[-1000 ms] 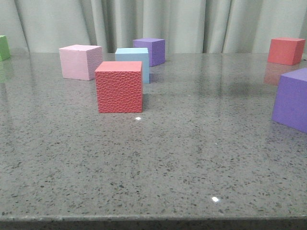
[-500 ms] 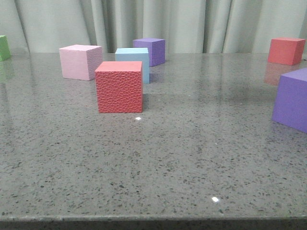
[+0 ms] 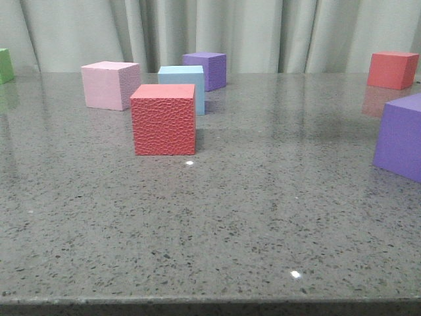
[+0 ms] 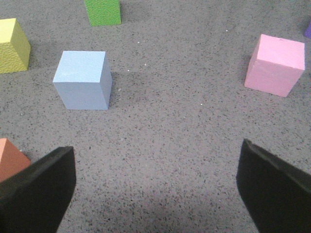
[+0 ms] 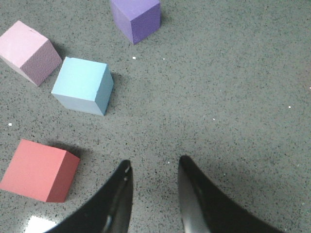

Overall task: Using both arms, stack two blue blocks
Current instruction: 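Lower the left gripper over the second light blue cube and grasp it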

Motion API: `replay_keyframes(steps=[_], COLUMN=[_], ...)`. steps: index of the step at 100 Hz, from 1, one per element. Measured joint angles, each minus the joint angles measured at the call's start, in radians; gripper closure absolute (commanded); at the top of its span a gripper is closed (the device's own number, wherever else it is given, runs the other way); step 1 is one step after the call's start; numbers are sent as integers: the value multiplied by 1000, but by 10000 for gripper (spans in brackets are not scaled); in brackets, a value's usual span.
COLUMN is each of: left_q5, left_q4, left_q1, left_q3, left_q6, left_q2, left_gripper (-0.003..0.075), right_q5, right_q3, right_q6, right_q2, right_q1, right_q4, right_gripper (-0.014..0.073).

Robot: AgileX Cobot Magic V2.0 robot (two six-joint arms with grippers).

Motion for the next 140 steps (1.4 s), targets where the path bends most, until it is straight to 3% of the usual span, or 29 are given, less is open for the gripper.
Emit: replay_keyframes(steps=[40,76,140], left_q5=[143,330,297], left_q4=[76,1,-5], left_q1=[4,164,209], left_q3=[-319,-544,-692], left_q6=[-5,101,176], left_q2=[287,504,799], left_gripper=[52,57,57], right_q5=[-21,-28,-28], right_q3=[2,2,2], right_q6=[1,1,-11], right_q2=[0,0,0], right_q1=[0,0,0], right_q4=[0,0,0], right_gripper=[346,346,346])
